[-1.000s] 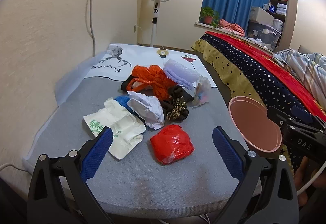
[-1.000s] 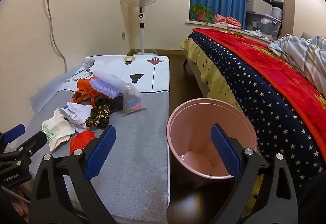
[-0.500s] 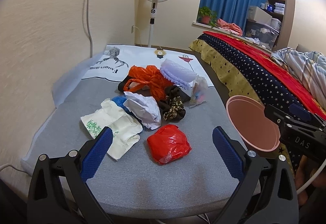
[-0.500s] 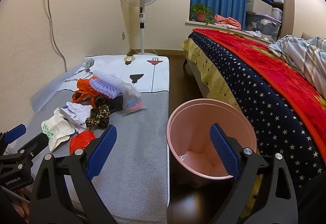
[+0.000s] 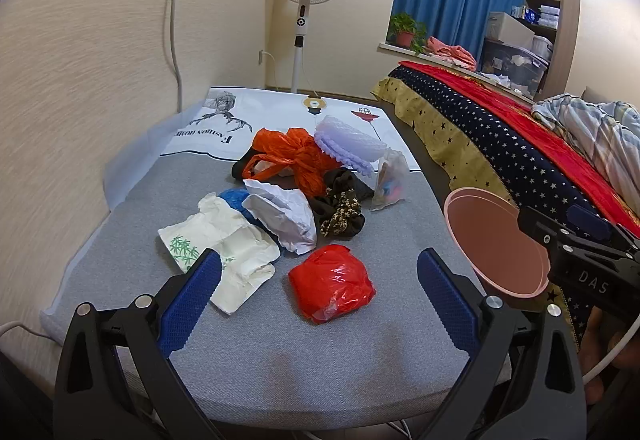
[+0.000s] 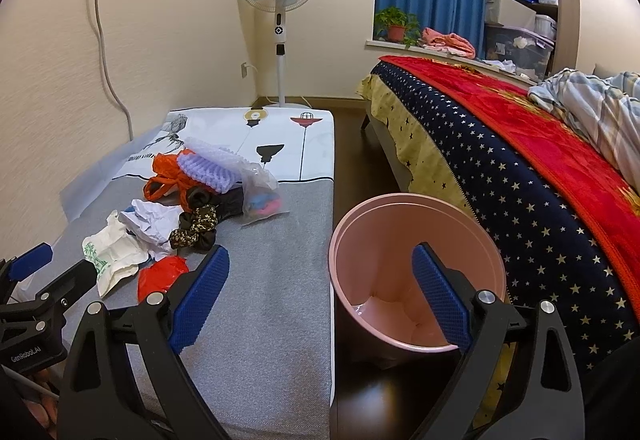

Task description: Collect trash

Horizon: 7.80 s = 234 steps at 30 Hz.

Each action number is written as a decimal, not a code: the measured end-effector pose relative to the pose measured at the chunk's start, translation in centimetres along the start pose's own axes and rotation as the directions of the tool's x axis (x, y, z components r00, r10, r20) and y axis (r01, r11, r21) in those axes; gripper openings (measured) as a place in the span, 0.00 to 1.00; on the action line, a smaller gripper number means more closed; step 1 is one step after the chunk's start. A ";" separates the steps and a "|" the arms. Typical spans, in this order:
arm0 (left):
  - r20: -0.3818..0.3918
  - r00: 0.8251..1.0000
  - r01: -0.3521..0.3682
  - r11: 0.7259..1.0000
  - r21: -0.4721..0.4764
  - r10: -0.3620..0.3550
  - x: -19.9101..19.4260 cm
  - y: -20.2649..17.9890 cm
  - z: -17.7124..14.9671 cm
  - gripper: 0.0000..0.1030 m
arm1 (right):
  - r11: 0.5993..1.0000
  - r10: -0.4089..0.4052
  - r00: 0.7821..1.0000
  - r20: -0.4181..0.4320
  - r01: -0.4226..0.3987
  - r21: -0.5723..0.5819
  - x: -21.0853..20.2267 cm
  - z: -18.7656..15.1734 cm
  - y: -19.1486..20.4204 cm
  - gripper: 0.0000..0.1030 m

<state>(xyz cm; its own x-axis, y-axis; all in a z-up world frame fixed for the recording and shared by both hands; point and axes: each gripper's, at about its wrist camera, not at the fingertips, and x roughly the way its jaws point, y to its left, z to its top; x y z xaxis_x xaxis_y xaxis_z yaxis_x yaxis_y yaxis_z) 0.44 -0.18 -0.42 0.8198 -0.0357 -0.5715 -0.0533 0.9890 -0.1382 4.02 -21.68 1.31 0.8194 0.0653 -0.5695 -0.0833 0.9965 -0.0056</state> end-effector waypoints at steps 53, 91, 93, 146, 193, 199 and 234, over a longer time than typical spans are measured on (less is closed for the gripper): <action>-0.084 0.958 -0.285 0.948 -0.141 0.276 5.9 6.4 0.8 0.66 | 0.975 0.199 0.979 -0.042 -0.193 0.106 12.6 4.0 2.2 0.56; -0.158 0.967 -0.234 0.946 -0.223 0.202 9.2 8.8 1.1 0.17 | 0.976 0.216 0.964 -0.156 -0.207 0.070 17.8 4.3 4.5 0.23; -0.139 0.972 -0.215 0.951 -0.221 0.188 8.7 8.6 1.4 0.10 | 0.976 0.214 0.966 -0.144 -0.207 0.064 16.9 4.5 4.4 0.23; 0.132 0.987 0.087 0.996 0.037 -0.091 -0.4 -5.4 5.3 0.02 | 0.988 0.007 1.000 0.007 -0.008 0.152 -2.0 5.6 -12.8 0.22; 0.008 0.944 0.320 0.924 0.209 -0.328 10.4 -17.5 4.6 0.01 | 0.967 -0.170 0.980 -0.102 0.185 0.175 4.5 3.9 -14.9 0.22; -0.001 0.943 0.327 0.922 0.205 -0.334 10.9 -17.8 4.5 0.01 | 0.966 -0.176 0.978 -0.108 0.193 0.170 4.8 3.8 -14.9 0.23; 0.026 0.953 0.294 0.939 0.177 -0.303 8.5 -13.6 4.7 0.11 | 0.978 -0.153 0.988 -0.032 0.156 0.139 3.3 3.9 -12.6 0.46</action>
<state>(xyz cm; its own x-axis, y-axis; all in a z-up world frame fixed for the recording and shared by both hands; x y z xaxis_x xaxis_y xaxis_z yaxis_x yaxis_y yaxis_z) 10.85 -13.28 0.43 0.8118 -0.3299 -0.4818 0.2917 0.9439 -0.1549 9.97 -33.85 2.68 0.8038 -0.0900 -0.5880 0.1256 0.9919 0.0198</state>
